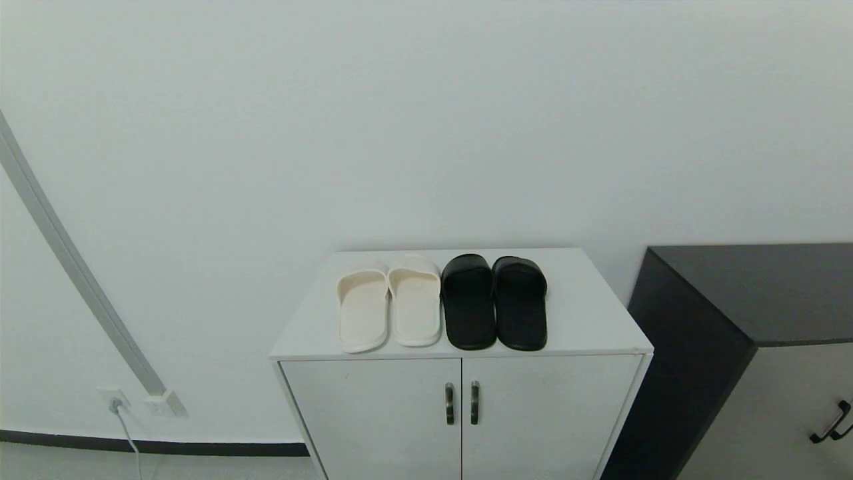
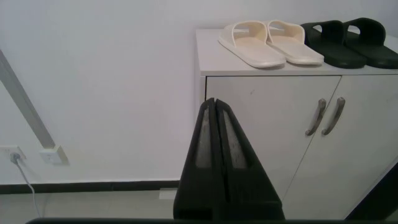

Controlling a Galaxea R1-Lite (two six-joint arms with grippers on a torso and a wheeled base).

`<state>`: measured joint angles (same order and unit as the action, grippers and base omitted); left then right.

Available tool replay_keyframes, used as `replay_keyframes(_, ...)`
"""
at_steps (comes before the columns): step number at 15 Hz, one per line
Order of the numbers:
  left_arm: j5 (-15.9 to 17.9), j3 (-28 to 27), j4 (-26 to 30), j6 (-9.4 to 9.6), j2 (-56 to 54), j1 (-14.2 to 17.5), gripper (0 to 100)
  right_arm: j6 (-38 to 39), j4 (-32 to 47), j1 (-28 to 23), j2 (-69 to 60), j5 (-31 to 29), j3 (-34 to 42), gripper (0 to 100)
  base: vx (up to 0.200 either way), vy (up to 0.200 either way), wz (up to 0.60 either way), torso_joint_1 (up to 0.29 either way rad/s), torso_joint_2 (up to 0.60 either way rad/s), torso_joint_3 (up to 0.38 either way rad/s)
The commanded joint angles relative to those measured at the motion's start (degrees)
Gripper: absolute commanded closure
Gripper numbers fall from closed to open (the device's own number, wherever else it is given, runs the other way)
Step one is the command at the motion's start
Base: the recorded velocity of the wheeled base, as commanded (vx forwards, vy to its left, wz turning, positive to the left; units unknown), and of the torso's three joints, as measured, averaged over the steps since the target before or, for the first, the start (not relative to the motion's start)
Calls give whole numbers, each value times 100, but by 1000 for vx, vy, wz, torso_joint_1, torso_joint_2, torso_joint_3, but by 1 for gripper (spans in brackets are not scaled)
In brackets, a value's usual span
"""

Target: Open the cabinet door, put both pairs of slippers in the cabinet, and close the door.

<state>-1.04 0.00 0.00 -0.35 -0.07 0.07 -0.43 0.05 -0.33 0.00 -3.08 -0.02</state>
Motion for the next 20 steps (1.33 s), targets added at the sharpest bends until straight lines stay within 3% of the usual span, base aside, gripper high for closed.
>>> replay_keyframes(1,-2,0,0,-9,7,1,100,-10,4,-2,9,1,2,0,0,0,0,0,0,0)
replay_keyframes(5,-19,0,0,-17,7,1,100,-28,-14,7,0,1,2,0,0,0,0,0,0,0)
replay_keyframes(6,-19,0,0,-17,7,1,100,78,-75,7,53,-8,-208,0,0,0,0,0,0,0)
replay_keyframes(7,-19,0,0,-17,7,1,100,799,74,103,510,54,-1325,0,0,0,0,0,0,0)
replay_keyframes(8,-19,0,0,-17,7,1,100,1168,646,358,1011,247,-1562,0,0,0,0,0,0,0)
replay_keyframes(9,-19,0,0,-26,7,1,100,763,900,499,1371,317,-1325,0,0,0,0,0,0,0)
replay_keyframes(11,-11,0,0,-26,7,1,100,482,355,657,2171,713,-929,0,0,0,0,0,0,0)
replay_keyframes(13,-11,0,0,-17,7,1,100,421,-409,780,3384,1003,-1131,0,0,0,0,0,0,0)
replay_keyframes(16,-19,0,0,-35,7,1,100,456,-1077,1439,4720,950,-1615,0,0,0,0,0,0,0)
replay_keyframes(20,-19,0,0,-17,7,1,100,1493,-1209,3522,6293,-439,-3091,0,0,0,0,0,0,0)
